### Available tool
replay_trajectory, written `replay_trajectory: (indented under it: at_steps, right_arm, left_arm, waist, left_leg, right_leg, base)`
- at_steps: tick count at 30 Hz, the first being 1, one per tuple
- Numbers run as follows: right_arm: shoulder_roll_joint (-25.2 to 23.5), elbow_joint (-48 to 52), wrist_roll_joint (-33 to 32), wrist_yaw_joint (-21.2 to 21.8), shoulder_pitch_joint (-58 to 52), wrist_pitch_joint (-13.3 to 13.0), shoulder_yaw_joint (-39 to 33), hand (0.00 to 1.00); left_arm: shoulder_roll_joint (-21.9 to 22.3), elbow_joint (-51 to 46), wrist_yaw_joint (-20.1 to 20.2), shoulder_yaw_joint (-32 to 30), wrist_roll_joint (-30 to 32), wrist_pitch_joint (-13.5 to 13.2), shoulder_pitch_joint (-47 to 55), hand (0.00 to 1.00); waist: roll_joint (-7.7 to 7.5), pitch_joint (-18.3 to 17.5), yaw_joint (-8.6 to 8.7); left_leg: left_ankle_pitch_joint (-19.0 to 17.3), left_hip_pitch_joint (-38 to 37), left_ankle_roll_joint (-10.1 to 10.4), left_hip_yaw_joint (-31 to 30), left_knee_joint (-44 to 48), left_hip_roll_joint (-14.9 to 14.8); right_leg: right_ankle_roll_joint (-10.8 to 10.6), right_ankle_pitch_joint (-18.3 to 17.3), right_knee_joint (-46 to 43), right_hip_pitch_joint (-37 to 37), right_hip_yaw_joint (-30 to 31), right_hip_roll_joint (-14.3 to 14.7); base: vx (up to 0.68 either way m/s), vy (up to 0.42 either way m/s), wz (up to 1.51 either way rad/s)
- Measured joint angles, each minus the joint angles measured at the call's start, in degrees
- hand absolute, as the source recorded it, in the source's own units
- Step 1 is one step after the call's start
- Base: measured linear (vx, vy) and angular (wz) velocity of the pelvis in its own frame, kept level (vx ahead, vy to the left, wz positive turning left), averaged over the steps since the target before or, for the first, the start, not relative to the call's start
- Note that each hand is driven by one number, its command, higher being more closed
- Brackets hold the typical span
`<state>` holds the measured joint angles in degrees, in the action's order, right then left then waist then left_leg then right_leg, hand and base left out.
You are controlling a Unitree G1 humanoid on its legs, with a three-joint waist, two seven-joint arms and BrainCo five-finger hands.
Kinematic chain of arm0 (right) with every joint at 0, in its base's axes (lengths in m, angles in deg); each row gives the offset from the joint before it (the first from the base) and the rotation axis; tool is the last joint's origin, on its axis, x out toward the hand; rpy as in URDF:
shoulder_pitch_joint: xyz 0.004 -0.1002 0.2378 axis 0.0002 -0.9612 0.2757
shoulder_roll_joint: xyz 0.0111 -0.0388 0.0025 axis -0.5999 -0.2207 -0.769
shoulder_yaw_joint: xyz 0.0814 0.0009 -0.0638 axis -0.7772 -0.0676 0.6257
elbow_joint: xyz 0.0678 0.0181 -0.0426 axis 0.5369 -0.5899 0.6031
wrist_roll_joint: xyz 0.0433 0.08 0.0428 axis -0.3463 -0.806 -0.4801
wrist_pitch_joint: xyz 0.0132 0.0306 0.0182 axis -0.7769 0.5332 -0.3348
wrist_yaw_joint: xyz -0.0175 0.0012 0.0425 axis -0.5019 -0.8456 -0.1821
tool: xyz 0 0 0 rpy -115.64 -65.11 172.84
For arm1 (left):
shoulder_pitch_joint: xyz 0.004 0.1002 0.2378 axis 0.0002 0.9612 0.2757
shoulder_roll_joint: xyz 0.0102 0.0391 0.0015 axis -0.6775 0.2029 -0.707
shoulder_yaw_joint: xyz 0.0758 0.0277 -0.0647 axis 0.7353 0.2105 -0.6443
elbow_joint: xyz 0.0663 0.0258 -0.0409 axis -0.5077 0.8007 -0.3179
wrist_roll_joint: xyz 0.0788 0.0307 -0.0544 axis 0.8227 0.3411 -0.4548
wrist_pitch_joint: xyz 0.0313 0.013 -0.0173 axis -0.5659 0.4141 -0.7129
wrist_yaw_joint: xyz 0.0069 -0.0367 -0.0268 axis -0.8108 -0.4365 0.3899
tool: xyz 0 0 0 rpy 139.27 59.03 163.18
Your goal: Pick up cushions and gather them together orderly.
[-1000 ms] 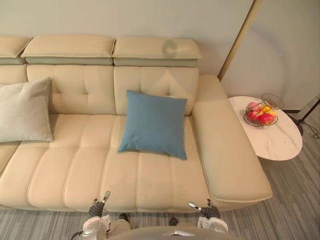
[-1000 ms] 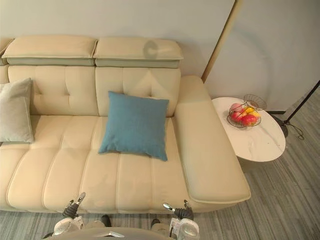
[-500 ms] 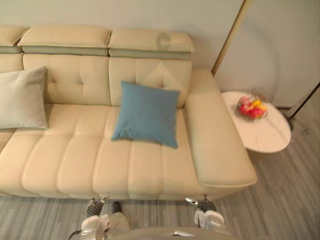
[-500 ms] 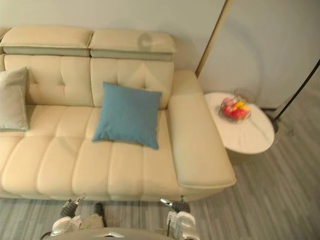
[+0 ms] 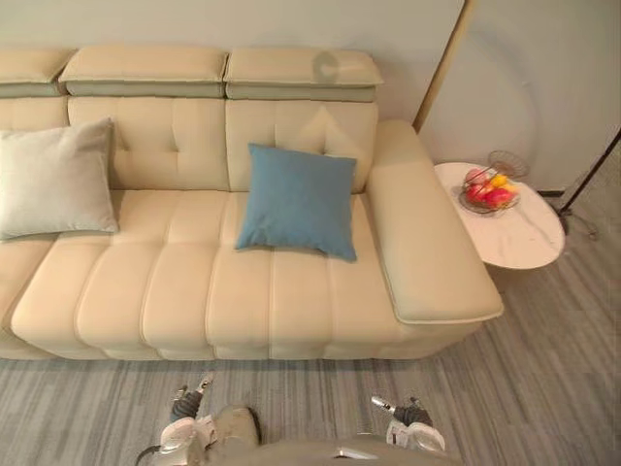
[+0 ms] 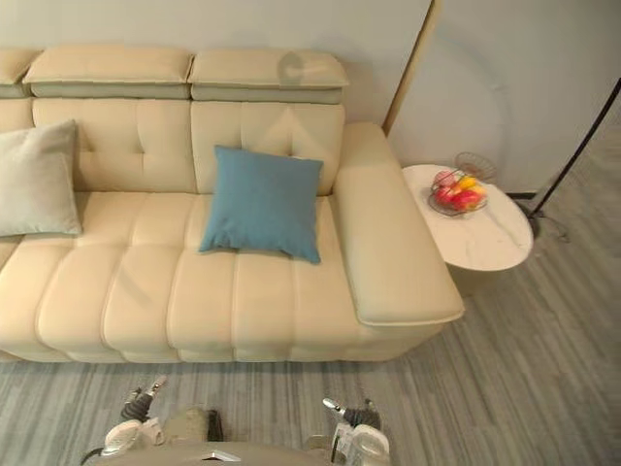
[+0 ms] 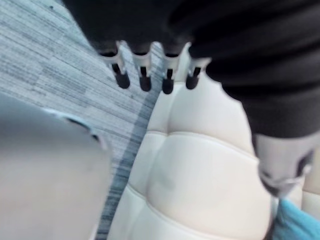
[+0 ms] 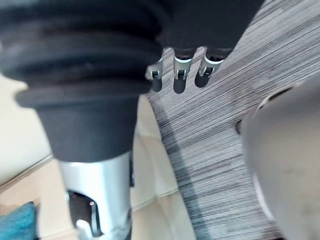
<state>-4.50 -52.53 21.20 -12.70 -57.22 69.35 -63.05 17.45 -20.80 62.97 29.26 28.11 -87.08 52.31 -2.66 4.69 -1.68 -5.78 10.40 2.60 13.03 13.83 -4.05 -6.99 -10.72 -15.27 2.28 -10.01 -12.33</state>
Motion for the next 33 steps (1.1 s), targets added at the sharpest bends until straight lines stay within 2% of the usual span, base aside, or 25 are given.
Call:
replay_trajectory:
  at_steps: [2, 3, 5, 6, 7, 10, 18, 19, 29, 33]
  right_arm:
    - [-0.2, -1.4, 0.0, 0.0, -0.1, 0.2, -1.4, 0.0]
    - [0.4, -1.6, 0.0, 0.0, 0.0, 0.2, -1.5, 0.0]
    - [0.9, -1.6, 0.1, 0.0, 0.0, 0.2, -1.9, 0.0]
    - [1.1, -1.6, 0.1, 0.0, 0.0, 0.2, -2.0, 0.0]
    - [1.2, -1.6, 0.1, 0.0, 0.1, 0.2, -2.1, 0.0]
    - [1.4, -1.9, 0.1, 0.0, 0.1, 0.3, -3.0, 0.0]
    - [1.6, -4.6, 0.1, 0.2, 0.9, 0.3, -3.2, 0.0]
    - [3.3, -8.5, 0.1, 1.1, 5.4, 0.4, -1.3, 0.0]
    - [3.3, -8.8, 0.0, 1.2, 5.1, 0.4, -1.4, 0.0]
    - [3.2, -10.1, -1.6, 1.3, 4.8, 1.4, -2.1, 0.0]
  left_arm:
    - [0.0, 0.1, 0.0, 0.3, -0.1, 0.2, 0.7, 0.0]
    - [0.0, 0.8, 0.0, 0.4, 0.0, 0.3, 0.6, 0.0]
    - [-0.1, 1.7, 0.0, 1.6, 0.0, 0.5, 1.1, 0.0]
    - [-0.1, 2.0, 0.0, 1.9, 0.0, 0.6, 1.2, 0.0]
    - [-0.2, 2.2, 0.1, 2.1, 0.1, 0.6, 1.4, 0.0]
    - [-0.2, 2.5, 0.5, 2.1, 0.1, 0.6, 1.4, 0.0]
    - [-1.5, 4.6, 2.2, 2.1, 0.1, 0.7, 0.9, 0.0]
    - [-3.5, 6.8, 2.4, 2.3, 1.0, 0.8, -0.5, 0.0]
    - [-3.5, 6.8, 2.5, 2.3, 0.9, 0.8, -0.5, 0.0]
    - [-3.8, 6.9, 4.1, 2.7, 0.3, 0.8, -0.6, 0.0]
  waist:
    - [0.08, -0.1, 0.09]
    - [0.5, -0.1, 0.49]
    - [1.27, -0.3, 0.71]
    - [1.3, -0.3, 0.72]
    - [1.98, -0.5, 0.95]
    - [2.18, -0.6, 0.88]
    - [1.42, -1.1, 1.22]
    - [1.33, 1.8, 2.17]
    - [1.34, 1.8, 2.09]
    - [1.34, 1.8, 2.23]
  left_leg:
    - [2.3, -3.4, 0.3, -0.1, -8.5, 2.4]
    - [4.0, -4.1, 0.0, -0.5, -10.7, 3.6]
    - [5.3, -7.6, 0.2, -0.5, -16.3, 5.5]
    - [5.9, -8.1, 0.3, -0.6, -17.8, 5.8]
    - [6.3, -8.5, 0.3, -0.7, -18.8, 6.0]
    - [6.3, -9.4, 0.3, -0.8, -18.8, 6.0]
    - [6.3, -12.3, 0.3, -1.7, -18.8, 6.4]
    - [8.6, -16.7, -2.6, -3.8, -18.8, 6.0]
    - [8.7, -16.4, -2.6, -3.9, -18.8, 5.9]
    - [8.5, -15.7, -2.4, -4.1, -18.8, 5.6]
  right_leg:
    - [2.3, 1.2, 3.2, -0.5, -0.1, 2.7]
    - [2.1, 2.3, 4.0, -0.9, 0.9, 2.8]
    - [2.1, 2.4, 4.4, -1.4, 1.5, 2.4]
    - [2.2, 2.4, 4.6, -1.4, 1.7, 2.5]
    - [2.2, 2.4, 5.1, -1.4, 1.8, 2.5]
    - [2.6, 2.7, 6.6, -2.7, 2.2, 2.8]
    - [2.9, 2.9, 9.4, -6.3, 3.3, 3.1]
    - [1.6, 3.5, 12.3, -12.3, 3.1, 4.6]
    - [1.6, 3.5, 12.7, -12.3, 2.8, 4.6]
    - [1.5, 3.5, 13.4, -12.0, 1.8, 4.6]
  base:
    - [-0.07, 0.095, 0.11]
    - [-0.09, 0.093, 0.13]
    - [-0.08, 0.073, 0.02]
    - [-0.05, 0.071, -0.09]
    - [-0.02, 0.061, -0.06]
    - [0.0, 0.05, -0.1]
    - [0.06, 0.027, -0.12]
    - [0.04, 0.007, 0.0]
    - [0.0, 0.0, 0.0]
    - [0.0, -0.008, 0.05]
